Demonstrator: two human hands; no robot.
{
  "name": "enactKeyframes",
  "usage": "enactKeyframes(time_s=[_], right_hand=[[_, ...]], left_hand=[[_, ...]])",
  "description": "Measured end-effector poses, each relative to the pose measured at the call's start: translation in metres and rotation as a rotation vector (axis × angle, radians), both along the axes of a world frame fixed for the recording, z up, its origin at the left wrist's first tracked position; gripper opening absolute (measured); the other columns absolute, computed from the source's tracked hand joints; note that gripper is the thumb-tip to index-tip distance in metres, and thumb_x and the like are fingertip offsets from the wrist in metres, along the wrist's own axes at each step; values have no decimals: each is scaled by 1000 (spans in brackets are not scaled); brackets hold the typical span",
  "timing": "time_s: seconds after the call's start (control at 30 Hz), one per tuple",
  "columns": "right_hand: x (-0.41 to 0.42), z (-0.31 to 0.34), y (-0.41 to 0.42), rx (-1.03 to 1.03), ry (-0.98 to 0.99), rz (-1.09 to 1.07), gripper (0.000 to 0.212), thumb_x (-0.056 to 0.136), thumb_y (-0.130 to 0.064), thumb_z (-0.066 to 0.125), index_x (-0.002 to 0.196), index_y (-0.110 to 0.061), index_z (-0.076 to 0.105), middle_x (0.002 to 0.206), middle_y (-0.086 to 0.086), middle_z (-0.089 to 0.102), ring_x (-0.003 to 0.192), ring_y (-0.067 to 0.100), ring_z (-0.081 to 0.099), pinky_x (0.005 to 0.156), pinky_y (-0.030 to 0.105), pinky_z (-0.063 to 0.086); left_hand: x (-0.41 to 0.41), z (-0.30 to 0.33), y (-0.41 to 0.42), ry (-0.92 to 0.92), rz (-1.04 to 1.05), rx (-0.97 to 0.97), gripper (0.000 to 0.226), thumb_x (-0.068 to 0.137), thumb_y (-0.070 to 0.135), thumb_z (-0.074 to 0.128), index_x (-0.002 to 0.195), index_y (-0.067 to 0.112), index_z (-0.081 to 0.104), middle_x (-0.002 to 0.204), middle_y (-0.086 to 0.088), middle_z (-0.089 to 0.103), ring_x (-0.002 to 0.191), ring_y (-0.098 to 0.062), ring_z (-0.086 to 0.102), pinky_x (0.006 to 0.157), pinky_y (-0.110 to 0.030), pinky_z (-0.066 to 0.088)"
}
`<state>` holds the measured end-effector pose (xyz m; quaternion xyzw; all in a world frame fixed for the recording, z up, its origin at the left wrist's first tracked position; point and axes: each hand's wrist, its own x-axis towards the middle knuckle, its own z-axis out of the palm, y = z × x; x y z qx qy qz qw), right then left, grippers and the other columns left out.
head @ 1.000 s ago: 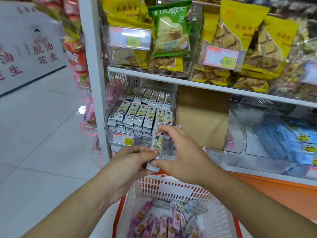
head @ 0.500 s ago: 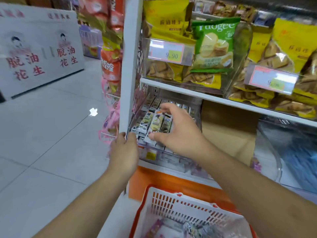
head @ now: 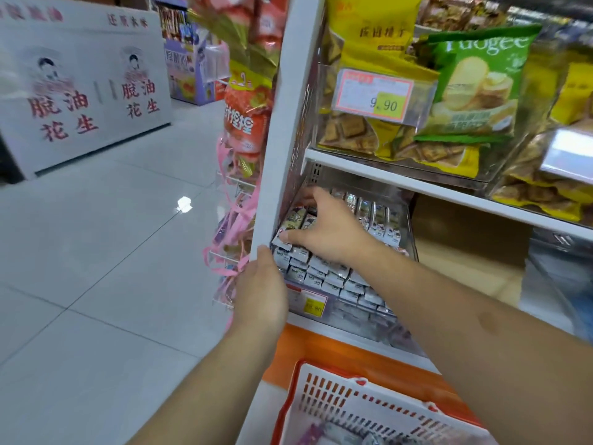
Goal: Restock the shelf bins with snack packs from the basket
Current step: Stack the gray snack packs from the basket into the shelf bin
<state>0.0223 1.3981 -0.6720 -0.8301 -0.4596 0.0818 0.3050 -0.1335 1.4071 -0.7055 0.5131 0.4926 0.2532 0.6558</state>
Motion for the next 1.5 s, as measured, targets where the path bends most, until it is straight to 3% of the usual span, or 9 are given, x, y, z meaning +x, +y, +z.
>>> enactKeyframes(time_s=[0.1,0.3,0.63,0.8,1.0,1.13,1.2,1.37,1.5], right_hand=[[2,-3,1,-37,-28,-6,88,65,-51,93,140,-26,53,138,-6,62,136,22,51,113,46,46],[-2,-3,1,-94,-27,-13,84,73,-48,91,143,-25,50,139,3,55,139,24,43,115,42,43],[-14,9,-24,-123,-52,43,92,82,-55,82,157,-23,37,153,6,46,150,22,32,121,38,35],[-26,18,-85,-8,-16,77,67,92,-47,76,150,-31,46,141,-10,48,140,10,38,116,31,34],[-34,-8,-185,133,48,71,28,97,-29,73,123,-29,62,116,-17,64,113,1,59,97,18,47],[-28,-60,-245,73,162,18,13,99,-20,70,110,-24,64,104,-7,64,97,12,61,82,31,48],[-23,-96,-274,-23,280,-43,9,101,-14,66,107,-21,64,103,1,61,93,19,58,81,40,45],[-6,-197,-345,-267,421,-314,9,99,-14,65,100,-23,66,95,-1,70,85,19,67,70,21,49],[10,-270,-375,-424,462,-382,21,100,-22,66,120,-19,63,116,-1,63,104,15,61,83,22,46]], left_hand=[[-1,2,1,22,-32,24,41,109,47,22,90,28,51,108,0,55,107,-25,46,94,-40,34],[-2,3,-1,25,-64,21,56,109,49,23,147,18,48,149,-13,50,136,-31,46,110,-49,34],[-4,-1,-6,73,-98,108,60,106,50,25,141,10,52,134,-16,57,123,-37,53,106,-46,42],[-14,-2,-23,82,-60,105,33,109,44,31,101,23,55,90,0,55,78,-10,48,65,-33,36],[-20,-14,-56,139,-244,177,29,93,42,52,106,21,67,106,-4,72,103,-26,66,99,-52,53],[-16,-40,-95,282,-522,402,11,91,26,60,88,20,69,86,2,71,91,-25,69,80,-35,54],[-15,-65,-112,425,-684,587,10,93,22,61,99,19,69,101,1,71,100,-26,67,80,-33,50],[-28,-148,-125,745,-914,937,69,93,37,60,155,19,35,158,-10,33,142,-33,37,116,-48,38],[-39,-194,-123,835,-890,827,89,100,47,53,163,22,-4,171,-4,3,156,-30,11,125,-50,23]])
